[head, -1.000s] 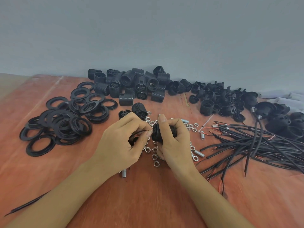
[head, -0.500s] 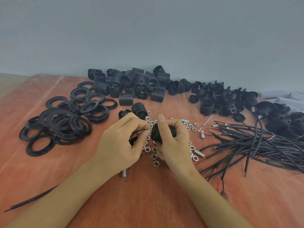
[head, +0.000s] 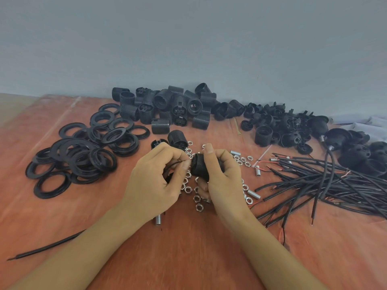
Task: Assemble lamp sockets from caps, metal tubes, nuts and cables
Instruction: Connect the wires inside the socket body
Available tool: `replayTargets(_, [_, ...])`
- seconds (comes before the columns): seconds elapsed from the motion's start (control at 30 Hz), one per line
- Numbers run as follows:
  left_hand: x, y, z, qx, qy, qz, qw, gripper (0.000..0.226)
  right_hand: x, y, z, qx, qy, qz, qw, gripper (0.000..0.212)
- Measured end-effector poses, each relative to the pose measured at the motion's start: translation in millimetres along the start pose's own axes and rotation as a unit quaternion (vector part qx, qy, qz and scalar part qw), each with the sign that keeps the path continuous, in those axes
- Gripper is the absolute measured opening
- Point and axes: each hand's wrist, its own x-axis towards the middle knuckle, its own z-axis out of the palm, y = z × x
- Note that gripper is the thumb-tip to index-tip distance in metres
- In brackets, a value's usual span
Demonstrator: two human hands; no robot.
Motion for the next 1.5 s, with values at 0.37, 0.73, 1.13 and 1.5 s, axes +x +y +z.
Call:
replayTargets(0.37, [-2.7,-4.5,3.0,0.002,-0.013,0.046,0.999,0.014,-4.5,12.3,4.9,-0.132,0.039,-0.105,0.985,0.023])
replayTargets(0.73, [-2.7,-4.5,5.9,-0.027,0.005,0.035,0.999,0.012,-2.2,9.3,3.4,-0.122,0.034,-0.101,0.987,0.023])
replayTargets(1.13, [-0.6,-5.4,3.2,-0.062,0.011,0.023,0.998,0.005,-1.8,8.2,3.4,-0.142,0.042,-0.132,0.980,0.024])
replayTargets(1.5, [-5.3,-3.5,3.9,-0.065,0.021,0.041,0.997,0.004,-4.8,9.4,6.3,-0.139,0.041,-0.148,0.978,0.022])
